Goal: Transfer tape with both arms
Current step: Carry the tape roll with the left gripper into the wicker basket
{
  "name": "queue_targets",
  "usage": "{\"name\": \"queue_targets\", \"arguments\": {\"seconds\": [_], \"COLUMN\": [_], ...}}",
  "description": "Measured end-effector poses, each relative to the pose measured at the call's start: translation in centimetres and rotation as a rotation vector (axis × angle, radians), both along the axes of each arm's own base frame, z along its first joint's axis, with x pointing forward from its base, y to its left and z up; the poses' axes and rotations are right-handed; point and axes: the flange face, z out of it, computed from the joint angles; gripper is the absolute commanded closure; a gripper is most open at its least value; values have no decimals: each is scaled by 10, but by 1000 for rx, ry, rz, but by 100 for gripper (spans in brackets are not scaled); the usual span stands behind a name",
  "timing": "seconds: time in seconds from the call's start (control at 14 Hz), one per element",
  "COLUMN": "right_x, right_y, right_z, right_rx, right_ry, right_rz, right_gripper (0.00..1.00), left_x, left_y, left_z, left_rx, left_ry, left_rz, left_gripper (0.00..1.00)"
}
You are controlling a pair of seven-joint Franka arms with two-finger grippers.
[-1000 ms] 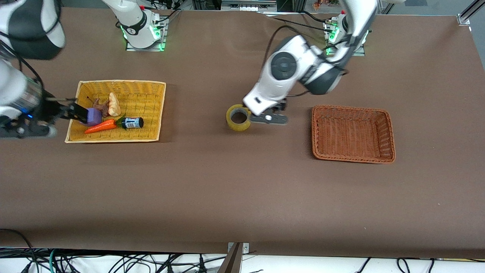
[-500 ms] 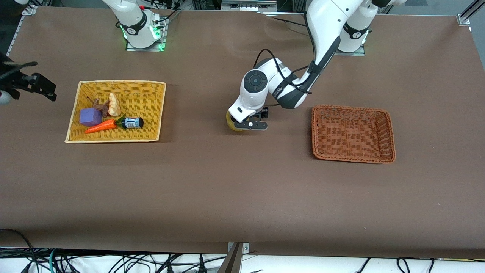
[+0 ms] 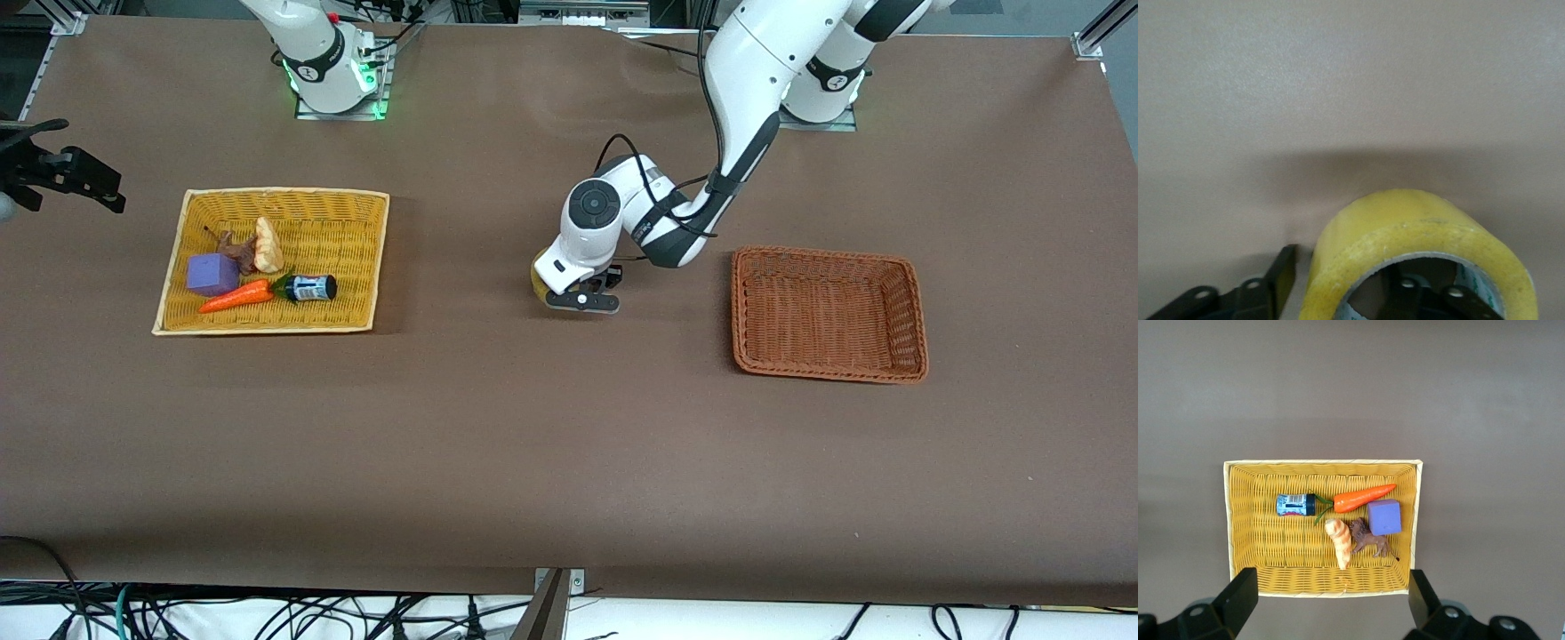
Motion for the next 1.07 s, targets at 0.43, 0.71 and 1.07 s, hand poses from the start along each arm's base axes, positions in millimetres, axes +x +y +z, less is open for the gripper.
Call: {"name": "queue_targets", "arguments": {"seconds": [0.43, 0.71, 1.07], "right_x": [-3, -1, 1], "right_y": [-11, -8, -7], "right_z": [-1, -1, -4], "right_rx": [27, 29, 30], "right_ry": [19, 22, 27], "right_rz": [-18, -13, -12], "right_gripper": [0, 0, 0], "left_x": [10, 51, 129], "left_y": [3, 55, 234], "left_z": [20, 104, 154], "left_rx": [16, 112, 164], "left_ry": [-2, 30, 159], "left_rz": [6, 21, -90], "left_gripper": [100, 100, 100]}}
